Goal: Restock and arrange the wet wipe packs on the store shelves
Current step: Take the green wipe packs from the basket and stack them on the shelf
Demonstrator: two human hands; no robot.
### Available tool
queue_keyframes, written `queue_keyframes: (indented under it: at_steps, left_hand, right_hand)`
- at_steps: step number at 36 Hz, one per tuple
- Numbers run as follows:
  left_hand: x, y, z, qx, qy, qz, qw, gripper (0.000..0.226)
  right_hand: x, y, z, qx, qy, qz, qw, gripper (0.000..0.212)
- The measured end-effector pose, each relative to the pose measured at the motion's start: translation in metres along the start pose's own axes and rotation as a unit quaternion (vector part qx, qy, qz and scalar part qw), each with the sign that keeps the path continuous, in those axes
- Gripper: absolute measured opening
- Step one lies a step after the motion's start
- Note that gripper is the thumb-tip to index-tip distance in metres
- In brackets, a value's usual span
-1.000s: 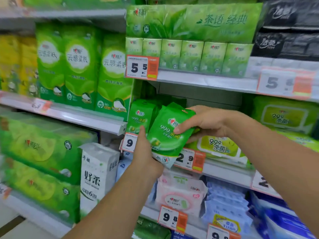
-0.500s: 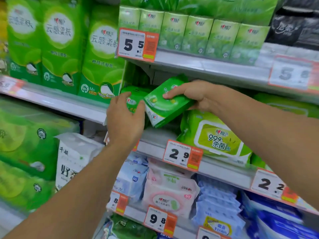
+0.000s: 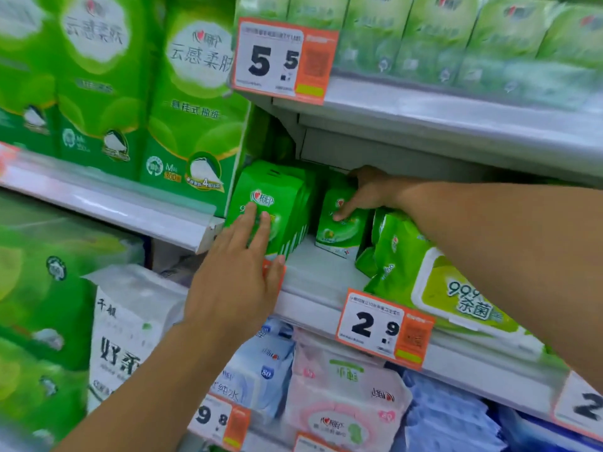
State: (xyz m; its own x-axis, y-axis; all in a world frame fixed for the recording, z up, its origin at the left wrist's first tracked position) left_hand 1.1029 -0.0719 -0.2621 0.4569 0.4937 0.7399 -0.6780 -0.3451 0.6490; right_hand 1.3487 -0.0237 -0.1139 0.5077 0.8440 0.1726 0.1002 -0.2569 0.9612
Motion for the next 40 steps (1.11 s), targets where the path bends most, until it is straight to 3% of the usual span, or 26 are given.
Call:
queue_keyframes:
  at_steps: [4,9,12,15,18,21,25,29,33,34,36,40]
  left_hand:
    - [0.000,0.001,-0.002,-0.023,-0.007,0.013,1.000,0.066]
    - [0.000,-0.004,-0.004,-0.019,-0.011,0.028,0.999,0.070]
    - [-0.002,-0.011,-0.004,-0.002,-0.019,0.036,0.999,0.067]
    - [-0.003,-0.016,-0.002,0.002,-0.016,0.041,0.999,0.065]
    - [-0.004,-0.017,-0.003,-0.002,-0.018,0.047,0.999,0.065]
    - [-0.006,-0.019,-0.007,-0.004,-0.030,0.046,0.998,0.064]
    - [-0.007,-0.020,-0.010,-0.006,-0.033,0.045,0.998,0.064]
    - [-0.006,-0.020,-0.007,-0.003,-0.028,0.040,0.999,0.065]
    - [-0.006,-0.019,-0.005,0.000,-0.023,0.032,0.999,0.066]
    - [-0.005,-0.019,-0.005,-0.001,-0.022,0.033,0.999,0.066]
    - [-0.005,-0.018,-0.005,-0.002,-0.022,0.031,0.999,0.066]
    - [-0.003,-0.015,-0.004,-0.003,-0.021,0.015,1.000,0.069]
  right_hand:
    - [0.024,-0.009,0.009,-0.043,0.001,0.029,0.999,0.116]
    - [0.036,-0.014,0.010,-0.119,0.004,-0.022,0.993,0.133]
    - [0.046,-0.013,0.010,-0.092,-0.003,-0.016,0.996,0.114]
    - [0.058,-0.015,0.014,0.044,-0.034,-0.049,0.997,0.096]
    - [0.068,-0.020,0.020,0.171,-0.085,-0.027,0.981,0.100]
    - [0.076,-0.027,0.021,0.200,-0.098,-0.037,0.974,0.109]
    - [0.075,-0.035,0.018,0.224,-0.124,-0.129,0.958,0.073]
    - [0.072,-0.037,0.019,0.252,-0.148,-0.180,0.939,0.061]
    - [0.072,-0.041,0.019,0.269,-0.151,-0.199,0.930,0.074]
    - [0.075,-0.041,0.019,0.265,-0.146,-0.191,0.934,0.087]
    - [0.070,-0.035,0.016,0.226,-0.137,-0.141,0.954,0.110]
    - [0.062,-0.020,0.014,0.276,-0.134,-0.032,0.951,0.115]
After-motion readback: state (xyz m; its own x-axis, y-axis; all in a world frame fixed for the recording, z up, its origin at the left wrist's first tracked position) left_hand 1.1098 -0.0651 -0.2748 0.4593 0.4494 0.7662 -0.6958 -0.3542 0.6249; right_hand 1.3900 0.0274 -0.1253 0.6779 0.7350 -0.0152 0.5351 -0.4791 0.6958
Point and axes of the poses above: each hand's wrist, its own x-axis towards the middle knuckle, its own y-axis out of the back of the hand, z = x × y, the point moved 2 cm from there along x, towards the middle knuckle, and after that the axes turned 13 degrees about -y, right-handed, at the moved point
